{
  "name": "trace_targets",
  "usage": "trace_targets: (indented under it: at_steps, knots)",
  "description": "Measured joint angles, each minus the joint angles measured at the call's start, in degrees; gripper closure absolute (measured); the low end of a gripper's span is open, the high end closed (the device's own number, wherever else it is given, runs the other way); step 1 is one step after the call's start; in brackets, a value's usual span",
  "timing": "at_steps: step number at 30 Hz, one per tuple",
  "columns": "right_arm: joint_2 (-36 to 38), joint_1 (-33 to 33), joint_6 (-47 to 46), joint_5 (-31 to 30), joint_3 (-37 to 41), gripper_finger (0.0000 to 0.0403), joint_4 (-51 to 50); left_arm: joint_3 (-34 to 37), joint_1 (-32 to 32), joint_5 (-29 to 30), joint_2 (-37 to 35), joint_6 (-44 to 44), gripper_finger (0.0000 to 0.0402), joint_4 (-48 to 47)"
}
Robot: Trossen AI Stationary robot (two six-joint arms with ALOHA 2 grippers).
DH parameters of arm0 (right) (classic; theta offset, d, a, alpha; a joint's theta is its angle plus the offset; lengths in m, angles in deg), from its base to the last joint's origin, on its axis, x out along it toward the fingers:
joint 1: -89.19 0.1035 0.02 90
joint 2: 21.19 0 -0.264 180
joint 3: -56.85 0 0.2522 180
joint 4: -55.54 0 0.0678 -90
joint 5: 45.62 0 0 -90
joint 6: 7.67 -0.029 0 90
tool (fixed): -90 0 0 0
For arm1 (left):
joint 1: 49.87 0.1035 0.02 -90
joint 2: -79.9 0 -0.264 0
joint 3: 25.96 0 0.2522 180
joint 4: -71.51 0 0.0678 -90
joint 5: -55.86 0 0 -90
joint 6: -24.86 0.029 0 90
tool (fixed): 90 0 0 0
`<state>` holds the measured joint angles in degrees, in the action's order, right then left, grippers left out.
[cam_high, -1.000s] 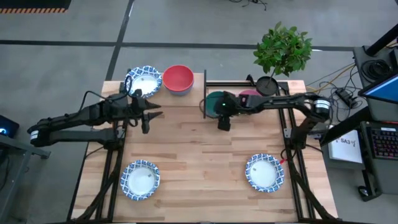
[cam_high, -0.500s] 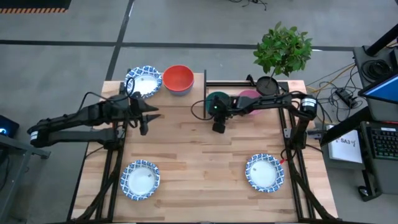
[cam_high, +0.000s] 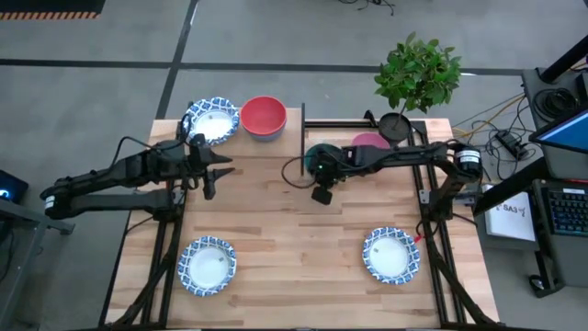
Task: Place and stack bowls onto a shelf
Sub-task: Stack the green bowl on top of the orange bowl
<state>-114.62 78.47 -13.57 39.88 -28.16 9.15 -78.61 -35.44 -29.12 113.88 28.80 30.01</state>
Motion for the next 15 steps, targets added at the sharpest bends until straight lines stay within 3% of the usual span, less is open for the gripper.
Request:
trace_targets:
  at_steps: [5, 9, 11, 15]
  knots:
    - [0.6, 4.3, -5.5, 0.0, -7.1, 0.0393, -11.3, 1.4, 0.0, -0.3, -0.5, -1.2, 0.0288, 1.5]
    - [0.6, 9.1, -10.8, -0.4, -13.8, 0.0394, -20.2, 3.4, 0.0, -3.7, -2.1, -1.5, 0.0288, 3.0]
    - [0.6, 11.7, -12.6, -3.6, -17.3, 0.0394, -24.2, 4.4, 0.0, -6.1, -3.2, -1.4, 0.0288, 4.8]
    - [0.6, 15.8, -12.9, -15.8, -24.5, 0.0394, -30.0, 5.8, 0.0, -10.4, -6.0, 1.4, 0.0288, 10.7]
